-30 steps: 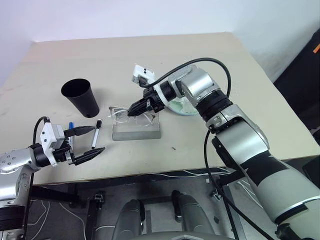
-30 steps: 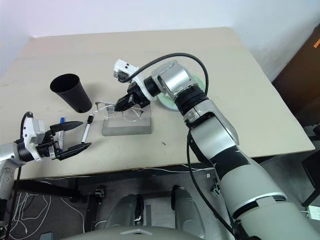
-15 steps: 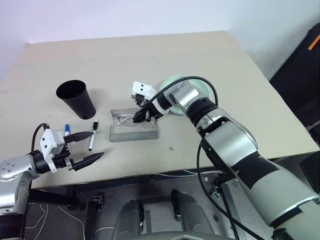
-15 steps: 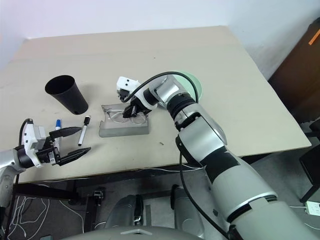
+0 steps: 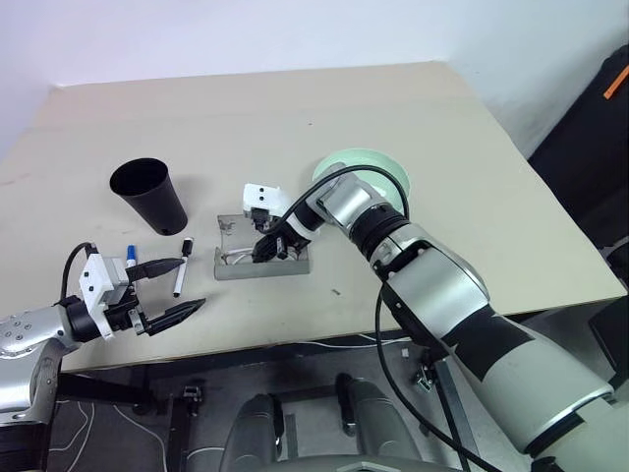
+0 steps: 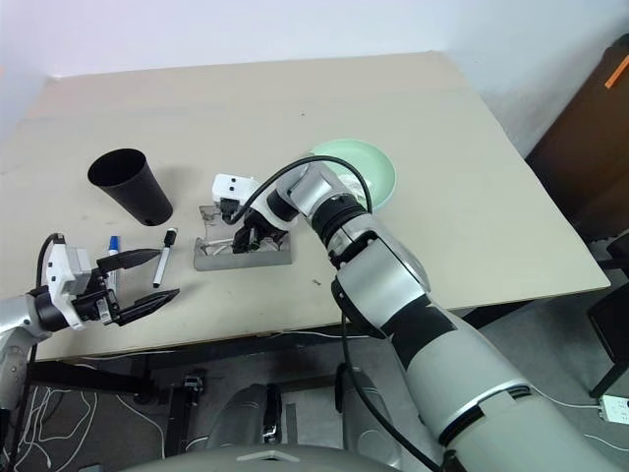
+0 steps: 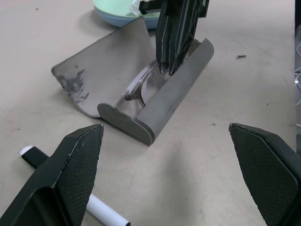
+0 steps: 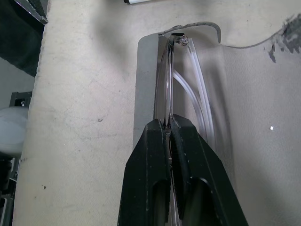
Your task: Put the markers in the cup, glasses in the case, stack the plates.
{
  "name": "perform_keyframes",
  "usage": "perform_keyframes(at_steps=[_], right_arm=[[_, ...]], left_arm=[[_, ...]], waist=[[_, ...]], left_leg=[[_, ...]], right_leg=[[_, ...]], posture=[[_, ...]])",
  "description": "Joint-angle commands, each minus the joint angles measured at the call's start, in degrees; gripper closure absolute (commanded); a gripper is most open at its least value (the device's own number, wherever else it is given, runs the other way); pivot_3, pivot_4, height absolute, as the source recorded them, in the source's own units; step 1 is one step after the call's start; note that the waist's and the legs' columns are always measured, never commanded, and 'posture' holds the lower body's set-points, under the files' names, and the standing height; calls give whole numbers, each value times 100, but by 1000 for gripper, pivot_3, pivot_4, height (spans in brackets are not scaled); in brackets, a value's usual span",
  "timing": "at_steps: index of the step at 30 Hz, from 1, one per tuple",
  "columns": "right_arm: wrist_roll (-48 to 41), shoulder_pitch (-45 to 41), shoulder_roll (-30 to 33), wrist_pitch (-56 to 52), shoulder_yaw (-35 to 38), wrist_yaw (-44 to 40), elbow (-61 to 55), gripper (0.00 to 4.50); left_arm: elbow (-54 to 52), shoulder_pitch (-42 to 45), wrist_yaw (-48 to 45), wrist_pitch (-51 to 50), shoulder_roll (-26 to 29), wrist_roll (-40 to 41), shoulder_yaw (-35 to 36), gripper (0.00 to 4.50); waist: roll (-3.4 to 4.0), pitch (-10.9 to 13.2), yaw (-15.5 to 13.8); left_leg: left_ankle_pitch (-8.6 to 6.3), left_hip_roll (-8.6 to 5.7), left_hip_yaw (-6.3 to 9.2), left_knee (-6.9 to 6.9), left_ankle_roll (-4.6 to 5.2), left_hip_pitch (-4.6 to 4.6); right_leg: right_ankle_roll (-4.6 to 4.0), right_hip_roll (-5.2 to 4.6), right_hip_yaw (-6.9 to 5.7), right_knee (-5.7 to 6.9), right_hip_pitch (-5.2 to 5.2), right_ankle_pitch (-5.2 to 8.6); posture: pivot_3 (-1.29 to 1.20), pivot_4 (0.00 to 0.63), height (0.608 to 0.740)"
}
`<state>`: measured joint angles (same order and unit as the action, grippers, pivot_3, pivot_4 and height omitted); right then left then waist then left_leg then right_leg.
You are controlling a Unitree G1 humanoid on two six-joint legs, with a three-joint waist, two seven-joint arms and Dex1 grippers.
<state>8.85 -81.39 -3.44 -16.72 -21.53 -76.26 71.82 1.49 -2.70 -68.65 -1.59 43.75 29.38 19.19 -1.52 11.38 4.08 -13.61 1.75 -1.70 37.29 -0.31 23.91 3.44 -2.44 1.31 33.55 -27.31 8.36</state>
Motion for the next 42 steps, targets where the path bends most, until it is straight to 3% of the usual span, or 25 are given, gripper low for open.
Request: perform_keyframes(at_steps=[1, 5, 12, 23, 29, 32, 36, 42], right_arm=[[97, 46, -83, -52, 16, -69, -33, 4469], [118, 22, -106, -94, 73, 79, -7, 4469], [116, -53, -83, -123, 234, 215, 9, 2316], [2, -311, -41, -343, 611, 279, 31, 2316], [-379, -588, 52, -684, 1215, 508, 57, 2316], [-594, -680, 93, -779, 1557, 828, 83, 2946], [-755, -705, 168, -774, 1947, 1740, 185, 4373], [-928, -536, 232, -550, 2561, 3690, 416, 4465]], left_arm=[[-195, -48, 27, 50, -22, 75, 99, 0], [-211, -30, 56, 42, -57, 54, 62, 0], [-220, -12, 76, 13, -67, 47, 55, 0], [-269, 11, 107, -59, -63, 68, 38, 0], [-301, 24, 134, -101, -86, 103, 41, 0], [-307, 35, 146, -129, -89, 113, 57, 0], [-306, 87, 176, -188, -88, 139, 96, 0], [-347, 84, 213, -229, -58, 159, 145, 0]], waist=[[0, 0, 0], [0, 0, 0], [0, 0, -1], [0, 0, 0], [0, 0, 0], [0, 0, 0], [0, 0, 0], [0, 0, 0]], left_leg=[[0, 0, 0, 0, 0, 0], [0, 0, 0, 1, 0, -1], [0, 0, 0, 1, 0, 1], [0, 0, 0, 2, 0, 1], [0, 0, 0, 1, 0, 2], [0, 0, 0, 0, 0, 1], [0, 0, 0, 1, 0, 2], [0, -1, 0, 0, 0, 3]], right_leg=[[0, 0, 0, 1, 0, 0], [0, -1, 0, 1, 1, 0], [-1, 0, 0, 1, -1, 0], [-1, 0, 0, 4, -1, 0], [-1, -1, 0, 3, -1, 0], [-1, 0, 0, 2, -1, 0], [-1, -1, 0, 2, 0, 0], [-2, -1, 0, 0, 0, 1]], posture=[[0, 150, 733], [0, 150, 733], [0, 150, 733], [0, 150, 733], [0, 150, 733], [0, 150, 733], [0, 150, 733], [0, 150, 733]])
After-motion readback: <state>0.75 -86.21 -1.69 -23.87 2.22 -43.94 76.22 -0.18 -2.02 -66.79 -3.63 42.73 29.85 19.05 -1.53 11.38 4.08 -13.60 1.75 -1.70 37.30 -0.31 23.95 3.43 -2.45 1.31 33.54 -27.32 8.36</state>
